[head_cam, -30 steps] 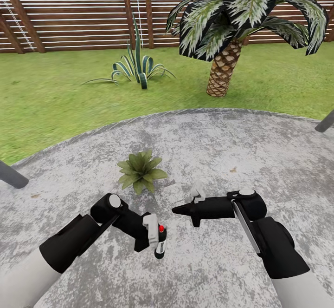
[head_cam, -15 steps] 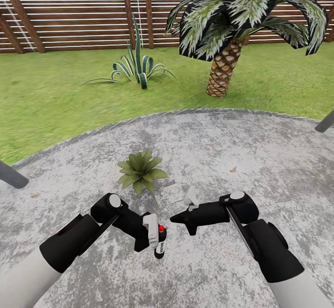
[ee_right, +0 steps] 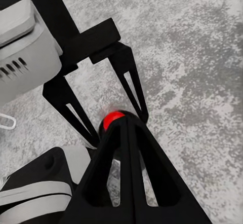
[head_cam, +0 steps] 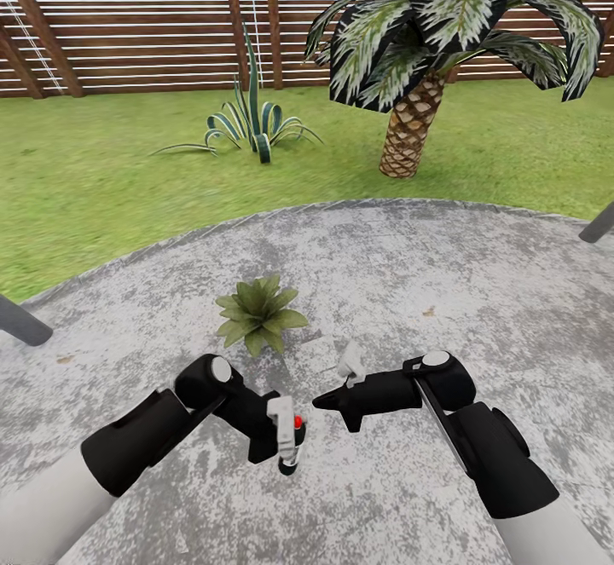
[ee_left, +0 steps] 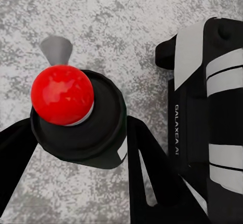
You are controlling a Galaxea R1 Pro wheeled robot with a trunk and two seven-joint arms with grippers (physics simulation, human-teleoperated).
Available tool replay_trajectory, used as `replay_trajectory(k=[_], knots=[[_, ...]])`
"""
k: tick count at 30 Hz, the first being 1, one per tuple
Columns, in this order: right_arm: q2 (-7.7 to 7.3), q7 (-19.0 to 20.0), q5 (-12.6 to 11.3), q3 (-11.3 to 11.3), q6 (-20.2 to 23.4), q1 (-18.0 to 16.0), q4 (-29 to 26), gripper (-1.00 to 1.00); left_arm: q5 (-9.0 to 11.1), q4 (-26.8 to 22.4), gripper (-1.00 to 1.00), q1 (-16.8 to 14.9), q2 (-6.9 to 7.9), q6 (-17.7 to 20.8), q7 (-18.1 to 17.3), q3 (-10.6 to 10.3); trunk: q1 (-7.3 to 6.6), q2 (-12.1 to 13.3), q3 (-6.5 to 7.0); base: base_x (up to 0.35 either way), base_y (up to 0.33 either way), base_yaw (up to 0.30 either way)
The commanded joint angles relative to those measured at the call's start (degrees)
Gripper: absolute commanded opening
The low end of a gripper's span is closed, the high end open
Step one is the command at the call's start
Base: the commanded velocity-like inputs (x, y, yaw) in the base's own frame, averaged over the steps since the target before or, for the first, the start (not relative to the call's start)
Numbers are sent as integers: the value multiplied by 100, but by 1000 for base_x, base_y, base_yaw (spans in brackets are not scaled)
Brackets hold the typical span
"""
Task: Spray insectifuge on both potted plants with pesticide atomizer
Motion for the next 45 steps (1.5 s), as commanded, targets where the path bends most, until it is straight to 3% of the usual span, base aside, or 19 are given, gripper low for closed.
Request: replay_trajectory(k=[1,25,31,41,45], knots=[[-3,44,50,2,30,0,-8,-100,-43,-9,-100,-16,-1,68,-32,-26,-1,-2,-4,0,0,0],[-7,44,50,2,30,4,-11,-100,-53,-17,-100,-287,-27,134,-75,-49,-1,-2,-4,0,0,0],[-101,44,50,2,30,4,-15,-100,-53,-18,-100,-297,-32,139,-76,-226,-1,-2,-4,0,0,0],[-128,44,50,2,30,4,-16,-100,-53,-27,-100,-350,-54,282,-68,-261,-1,-2,-4,0,0,0],[-127,44,50,2,30,4,-16,-100,-53,-27,-100,-361,-133,284,-67,-268,-1,-2,-4,0,0,0]])
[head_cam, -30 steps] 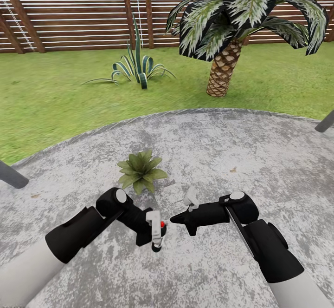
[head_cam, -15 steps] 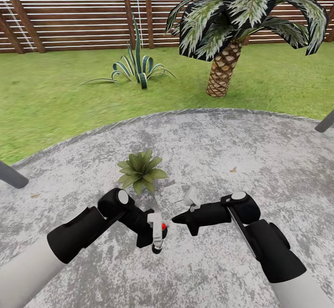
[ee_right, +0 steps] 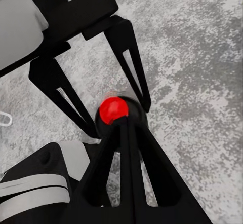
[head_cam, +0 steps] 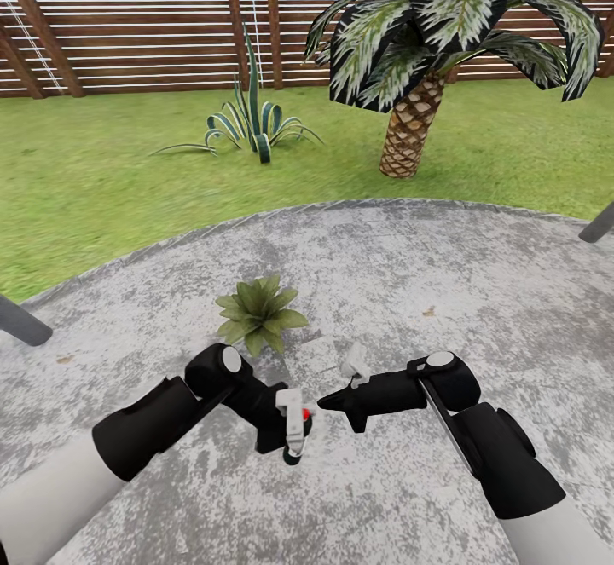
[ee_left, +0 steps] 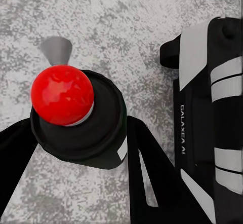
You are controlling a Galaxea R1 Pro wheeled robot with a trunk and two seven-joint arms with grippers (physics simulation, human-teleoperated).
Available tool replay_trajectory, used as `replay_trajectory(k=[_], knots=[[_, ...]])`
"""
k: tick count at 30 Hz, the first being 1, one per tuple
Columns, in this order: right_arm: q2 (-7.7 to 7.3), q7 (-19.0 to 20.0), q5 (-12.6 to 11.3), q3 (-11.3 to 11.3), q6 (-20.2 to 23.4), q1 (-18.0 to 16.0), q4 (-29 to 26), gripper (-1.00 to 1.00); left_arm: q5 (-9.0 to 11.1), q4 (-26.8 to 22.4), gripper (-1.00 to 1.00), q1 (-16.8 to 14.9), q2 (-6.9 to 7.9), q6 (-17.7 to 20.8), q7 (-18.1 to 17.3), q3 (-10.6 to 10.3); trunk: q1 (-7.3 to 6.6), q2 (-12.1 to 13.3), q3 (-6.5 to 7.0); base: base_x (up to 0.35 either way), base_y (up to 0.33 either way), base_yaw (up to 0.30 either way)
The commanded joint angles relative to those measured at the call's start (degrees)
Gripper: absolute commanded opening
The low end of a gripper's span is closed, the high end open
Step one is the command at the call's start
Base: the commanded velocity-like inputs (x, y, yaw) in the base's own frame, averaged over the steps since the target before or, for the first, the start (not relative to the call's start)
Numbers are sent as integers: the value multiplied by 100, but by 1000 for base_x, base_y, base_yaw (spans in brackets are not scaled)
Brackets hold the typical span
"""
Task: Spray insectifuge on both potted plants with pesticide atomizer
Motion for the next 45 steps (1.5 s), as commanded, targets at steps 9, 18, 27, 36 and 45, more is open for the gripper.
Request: replay_trajectory(k=[9,18,27,36,45], knots=[[-1,44,50,1,30,-5,-8,-100,-33,-1,-100,-7,-129,50,-34,-73,-1,-2,-4,0,0,0],[-1,44,50,1,30,-5,-8,-100,-39,-1,-100,-35,-168,50,-34,-83,-1,-2,-4,0,0,0],[-1,44,50,1,30,-5,-6,-100,-42,0,-100,-115,-174,53,-34,-77,-1,-2,-4,0,0,0],[-7,44,50,1,30,-5,-6,-100,-38,14,-100,-122,-240,57,-34,-86,-1,-2,-4,0,0,0],[-14,44,50,1,30,-5,-8,-100,-34,48,-100,-75,-221,47,-26,-108,-1,-2,-4,0,0,0]])
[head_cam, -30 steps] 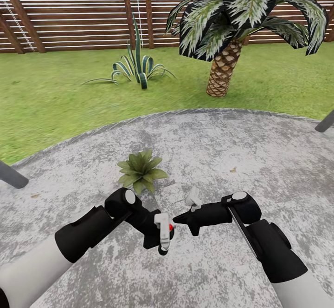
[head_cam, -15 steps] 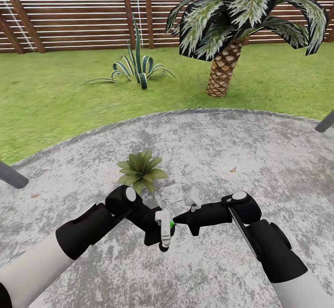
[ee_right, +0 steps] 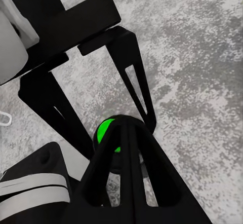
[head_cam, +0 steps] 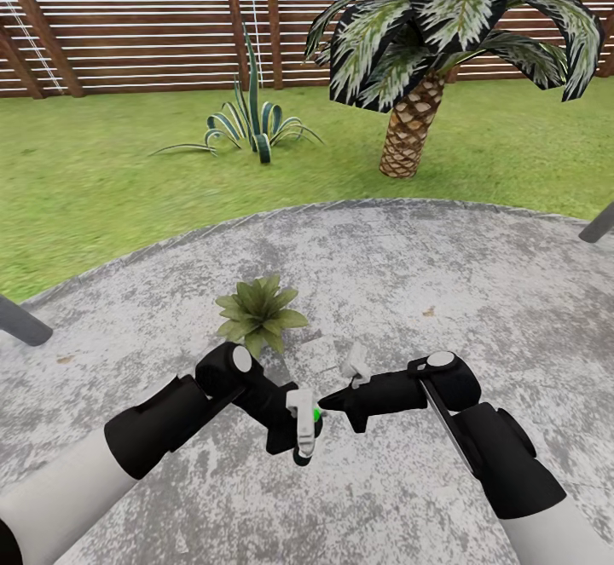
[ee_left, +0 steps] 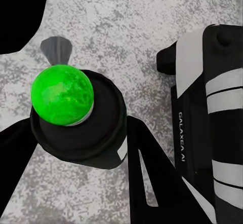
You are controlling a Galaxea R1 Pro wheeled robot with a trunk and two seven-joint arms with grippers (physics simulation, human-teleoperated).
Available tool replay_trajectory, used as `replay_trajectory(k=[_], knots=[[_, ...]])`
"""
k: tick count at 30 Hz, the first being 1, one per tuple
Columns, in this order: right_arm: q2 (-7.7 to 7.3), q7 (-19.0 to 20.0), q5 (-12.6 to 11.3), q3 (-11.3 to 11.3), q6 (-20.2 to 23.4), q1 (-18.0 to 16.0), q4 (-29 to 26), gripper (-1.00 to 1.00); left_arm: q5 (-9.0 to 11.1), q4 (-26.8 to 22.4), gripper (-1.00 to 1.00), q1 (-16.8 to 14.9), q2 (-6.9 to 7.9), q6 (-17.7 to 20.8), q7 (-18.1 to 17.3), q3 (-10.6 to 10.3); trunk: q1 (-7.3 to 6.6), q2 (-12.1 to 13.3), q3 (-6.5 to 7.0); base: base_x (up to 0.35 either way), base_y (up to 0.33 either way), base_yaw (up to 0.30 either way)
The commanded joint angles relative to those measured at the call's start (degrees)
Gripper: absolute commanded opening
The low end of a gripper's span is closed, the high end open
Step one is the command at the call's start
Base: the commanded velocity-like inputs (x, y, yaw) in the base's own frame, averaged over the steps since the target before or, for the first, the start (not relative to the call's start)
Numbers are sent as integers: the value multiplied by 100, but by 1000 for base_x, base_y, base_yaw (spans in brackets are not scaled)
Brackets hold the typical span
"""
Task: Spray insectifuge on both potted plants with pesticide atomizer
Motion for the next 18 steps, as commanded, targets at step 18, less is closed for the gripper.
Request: replay_trajectory(k=[18], knots=[[-415,49,50,-7,-116,-4,-10,-100,-24,729,-100,175,724,-53,-36,113,-1,-2,-4,0,0,0]])
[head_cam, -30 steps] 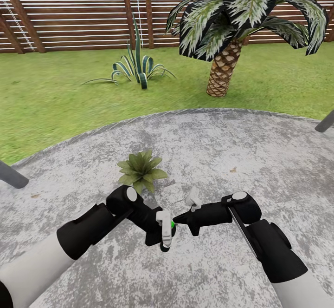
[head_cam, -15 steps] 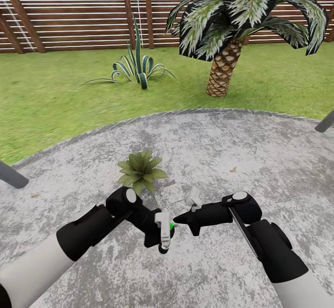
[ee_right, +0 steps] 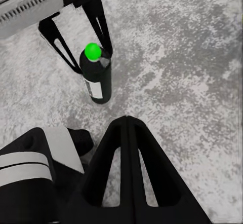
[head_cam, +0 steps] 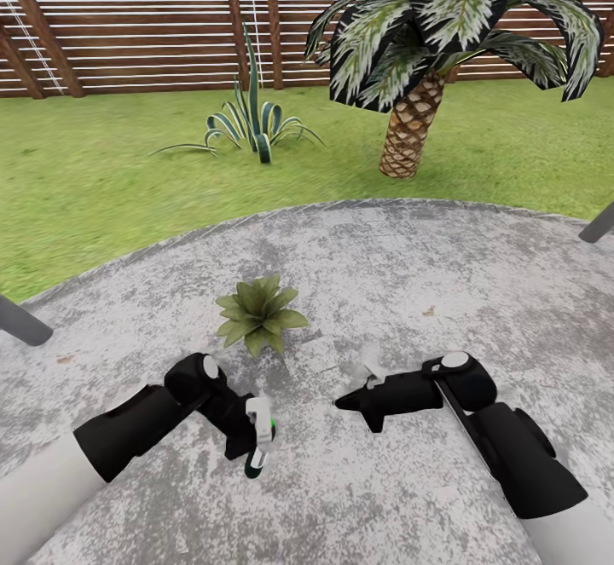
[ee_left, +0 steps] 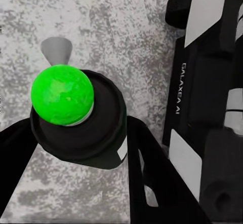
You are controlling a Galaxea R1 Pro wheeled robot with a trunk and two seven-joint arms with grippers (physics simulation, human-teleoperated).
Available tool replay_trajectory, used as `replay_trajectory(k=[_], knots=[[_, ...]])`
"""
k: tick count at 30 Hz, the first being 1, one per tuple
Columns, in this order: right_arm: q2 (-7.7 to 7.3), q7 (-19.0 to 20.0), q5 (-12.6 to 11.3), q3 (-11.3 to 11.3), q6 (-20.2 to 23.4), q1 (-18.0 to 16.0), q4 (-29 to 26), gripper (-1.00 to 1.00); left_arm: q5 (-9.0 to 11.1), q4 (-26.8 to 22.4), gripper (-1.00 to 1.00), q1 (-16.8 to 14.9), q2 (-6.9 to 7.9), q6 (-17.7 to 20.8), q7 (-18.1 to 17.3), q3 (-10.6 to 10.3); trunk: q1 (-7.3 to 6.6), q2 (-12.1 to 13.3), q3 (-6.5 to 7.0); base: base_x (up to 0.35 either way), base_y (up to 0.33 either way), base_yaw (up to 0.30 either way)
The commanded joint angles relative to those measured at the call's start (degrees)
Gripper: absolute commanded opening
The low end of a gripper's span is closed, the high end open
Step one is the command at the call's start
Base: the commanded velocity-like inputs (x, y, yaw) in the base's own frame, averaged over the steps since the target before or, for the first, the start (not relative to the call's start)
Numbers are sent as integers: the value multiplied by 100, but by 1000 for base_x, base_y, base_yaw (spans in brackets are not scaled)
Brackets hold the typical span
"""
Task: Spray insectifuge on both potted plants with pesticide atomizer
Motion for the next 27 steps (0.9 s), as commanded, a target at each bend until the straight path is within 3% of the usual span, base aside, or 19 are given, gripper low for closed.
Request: replay_trajectory(k=[1,3,5,6,7,8,10,15,18,21,24,27], knots=[[-76,40,46,0,32,-2,-7,-100,-25,-10,-100,6,42,52,-30,60,-1,-2,-4,0,0,0],[-215,38,46,-5,33,3,-5,-100,-24,-23,-100,20,100,54,-25,312,-1,-2,-4,0,0,0],[-298,32,42,-12,36,8,13,-100,-25,-42,-100,66,122,58,-19,751,-1,-2,-4,0,0,0],[-327,29,40,-19,37,14,21,-100,-27,-49,-100,97,127,61,-10,1091,-1,-2,-4,0,0,0],[-333,25,39,-24,37,15,23,100,-28,-50,-100,104,128,63,-5,1202,-1,-2,-4,0,0,0],[-345,16,38,-33,38,20,22,100,-30,-53,-100,116,131,66,4,1526,-1,-2,-4,0,0,0],[-354,-1,38,-46,38,25,10,100,-31,-54,-100,124,132,96,9,1903,-1,-2,-4,0,0,0],[-362,-150,53,-125,48,30,12,100,-39,-61,-100,132,133,193,13,2597,-1,-2,-4,0,0,0],[-355,-775,141,-445,58,37,54,100,-81,-63,-100,139,133,429,18,2935,-1,-2,-4,0,0,0],[-319,-1682,188,-756,71,68,163,100,-127,-64,-100,179,133,629,21,3105,-1,-2,-4,0,0,0],[-294,-2523,195,-865,84,80,324,100,-178,-64,-100,239,133,890,45,3223,-1,-2,-4,0,0,0],[-289,-2846,187,-887,89,87,647,100,-300,-64,-100,254,133,1025,74,3445,-1,-2,-4,0,0,0]])
